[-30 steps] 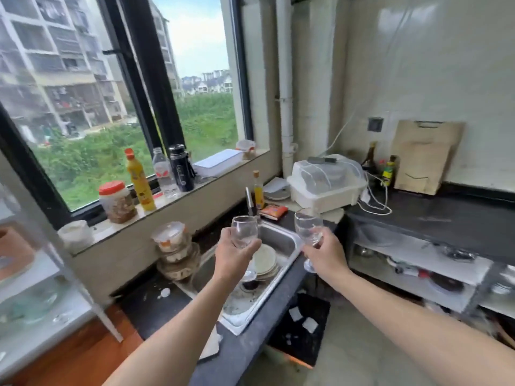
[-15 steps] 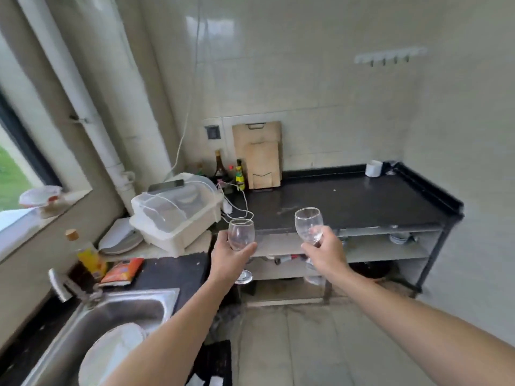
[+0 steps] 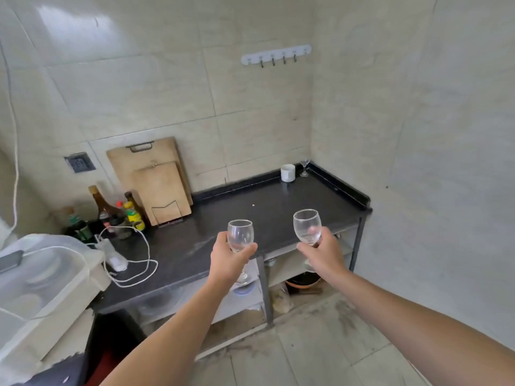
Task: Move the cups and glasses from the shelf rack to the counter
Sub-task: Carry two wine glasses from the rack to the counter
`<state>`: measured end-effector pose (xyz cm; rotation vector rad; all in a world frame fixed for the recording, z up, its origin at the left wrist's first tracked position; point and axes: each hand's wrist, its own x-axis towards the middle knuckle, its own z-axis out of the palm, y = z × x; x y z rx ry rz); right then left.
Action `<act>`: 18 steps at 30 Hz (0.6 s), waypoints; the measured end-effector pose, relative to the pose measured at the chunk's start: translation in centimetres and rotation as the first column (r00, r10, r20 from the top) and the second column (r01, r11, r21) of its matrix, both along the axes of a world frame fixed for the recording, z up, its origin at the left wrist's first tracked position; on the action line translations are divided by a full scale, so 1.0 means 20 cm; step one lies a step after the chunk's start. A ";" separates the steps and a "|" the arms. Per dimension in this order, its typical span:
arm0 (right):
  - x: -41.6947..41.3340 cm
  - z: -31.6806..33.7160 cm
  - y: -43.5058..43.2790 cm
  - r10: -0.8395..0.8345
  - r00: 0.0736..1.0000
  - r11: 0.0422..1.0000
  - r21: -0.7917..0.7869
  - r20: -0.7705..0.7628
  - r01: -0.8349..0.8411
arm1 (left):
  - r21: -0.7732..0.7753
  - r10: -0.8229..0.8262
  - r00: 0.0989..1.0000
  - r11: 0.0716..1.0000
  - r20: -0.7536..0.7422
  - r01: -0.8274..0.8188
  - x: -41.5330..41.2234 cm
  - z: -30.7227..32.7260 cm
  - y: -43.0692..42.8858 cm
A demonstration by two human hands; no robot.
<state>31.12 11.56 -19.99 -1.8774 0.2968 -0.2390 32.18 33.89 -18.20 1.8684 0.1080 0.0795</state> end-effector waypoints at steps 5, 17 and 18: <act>0.43 0.01 -0.32 -0.019 0.999 0.999 0.040 -0.030 0.020 | 0.004 -0.037 0.999 0.999 -0.016 0.037 0.46 0.02 -0.30; 1.33 -0.12 -0.69 -0.052 0.994 0.998 0.022 -0.097 0.055 | -0.023 -0.083 0.992 0.996 -0.092 0.082 1.38 -0.12 -0.69; 1.41 -0.14 -0.71 -0.053 0.993 0.998 0.025 -0.108 0.056 | -0.026 -0.093 0.991 0.995 -0.098 0.091 1.47 -0.14 -0.72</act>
